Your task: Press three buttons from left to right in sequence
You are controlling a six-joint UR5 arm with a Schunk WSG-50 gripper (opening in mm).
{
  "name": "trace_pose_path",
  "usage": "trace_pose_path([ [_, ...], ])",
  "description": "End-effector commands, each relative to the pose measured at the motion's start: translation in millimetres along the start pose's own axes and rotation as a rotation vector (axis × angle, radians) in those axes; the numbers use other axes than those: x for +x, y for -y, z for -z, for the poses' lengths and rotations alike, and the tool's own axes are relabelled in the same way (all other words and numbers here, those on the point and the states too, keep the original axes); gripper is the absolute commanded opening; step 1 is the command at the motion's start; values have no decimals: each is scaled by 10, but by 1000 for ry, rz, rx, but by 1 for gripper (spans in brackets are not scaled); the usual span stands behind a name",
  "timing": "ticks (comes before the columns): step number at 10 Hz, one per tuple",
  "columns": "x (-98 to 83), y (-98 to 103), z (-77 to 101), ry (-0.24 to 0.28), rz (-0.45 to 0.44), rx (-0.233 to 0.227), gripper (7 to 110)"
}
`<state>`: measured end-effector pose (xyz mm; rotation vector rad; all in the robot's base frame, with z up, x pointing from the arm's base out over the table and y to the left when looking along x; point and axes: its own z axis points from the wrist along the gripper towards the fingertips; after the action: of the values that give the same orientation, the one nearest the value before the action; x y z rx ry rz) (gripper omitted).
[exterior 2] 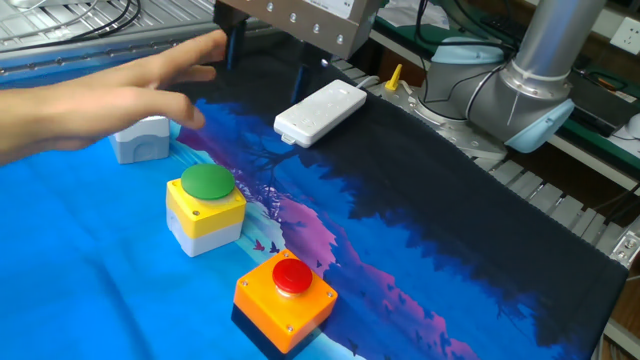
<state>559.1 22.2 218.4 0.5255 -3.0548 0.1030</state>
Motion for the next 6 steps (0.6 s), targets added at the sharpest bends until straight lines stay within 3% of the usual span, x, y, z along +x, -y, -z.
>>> trace_pose_path([
  [1,29,5,18,1,9,-10,7],
  [3,32,2,17,-5,-50,-7,7],
  [4,-77,-76,28,34,-148,-38,7],
  [5,-217,-241,54,69,-268,-97,7],
  [6,-145,-209,99,29,-309,-47,7],
])
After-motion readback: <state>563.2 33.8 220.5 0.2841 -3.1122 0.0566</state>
